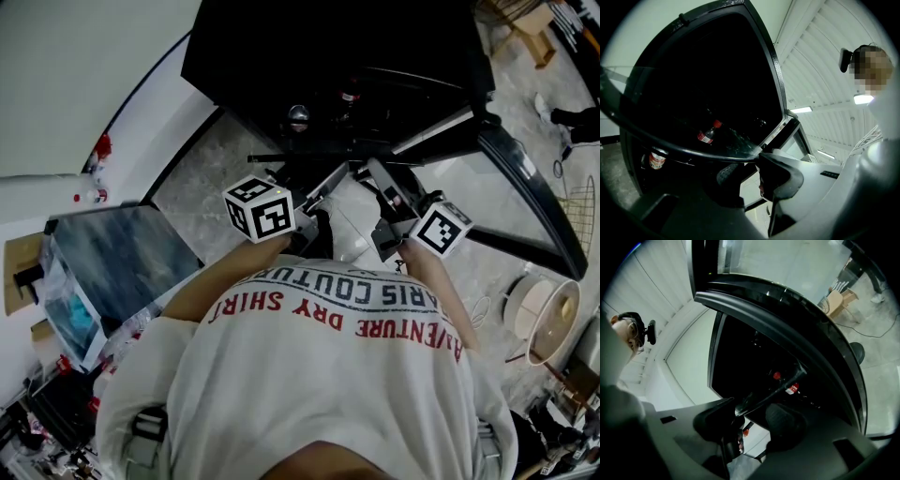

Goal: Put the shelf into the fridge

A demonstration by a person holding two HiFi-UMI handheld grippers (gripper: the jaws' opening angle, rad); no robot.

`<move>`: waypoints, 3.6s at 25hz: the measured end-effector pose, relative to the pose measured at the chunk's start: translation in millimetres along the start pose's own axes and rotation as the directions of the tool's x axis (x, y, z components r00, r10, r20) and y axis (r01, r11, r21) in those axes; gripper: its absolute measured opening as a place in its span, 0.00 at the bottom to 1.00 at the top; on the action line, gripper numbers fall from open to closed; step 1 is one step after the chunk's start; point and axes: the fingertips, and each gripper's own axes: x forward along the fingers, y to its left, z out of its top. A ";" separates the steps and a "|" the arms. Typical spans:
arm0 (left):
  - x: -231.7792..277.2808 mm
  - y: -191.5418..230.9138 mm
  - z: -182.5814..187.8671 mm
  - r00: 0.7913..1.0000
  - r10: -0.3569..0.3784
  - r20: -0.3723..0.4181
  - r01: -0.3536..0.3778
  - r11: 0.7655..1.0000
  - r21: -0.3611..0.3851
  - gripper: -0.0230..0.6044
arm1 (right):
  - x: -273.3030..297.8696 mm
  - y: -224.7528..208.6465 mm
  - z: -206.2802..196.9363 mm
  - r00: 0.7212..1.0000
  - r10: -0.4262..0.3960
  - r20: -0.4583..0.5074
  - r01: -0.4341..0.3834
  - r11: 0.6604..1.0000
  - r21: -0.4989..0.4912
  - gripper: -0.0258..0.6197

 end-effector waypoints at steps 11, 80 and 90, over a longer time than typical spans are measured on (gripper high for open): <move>3.8 8.0 10.6 1.000 0.011 0.007 -0.011 1.000 0.014 0.23 | -13.5 7.3 -9.6 0.999 0.023 -0.041 -0.022 1.000 0.018 0.31; 47.9 59.8 70.4 0.988 0.107 0.111 -0.119 0.986 0.113 0.27 | 7.2 15.9 -9.2 0.992 -0.032 -0.119 0.007 0.977 -0.212 0.09; 54.5 67.7 82.4 0.984 0.124 0.129 -0.140 0.982 0.127 0.28 | 7.4 13.3 -6.9 0.992 -0.046 -0.116 0.020 0.977 -0.214 0.09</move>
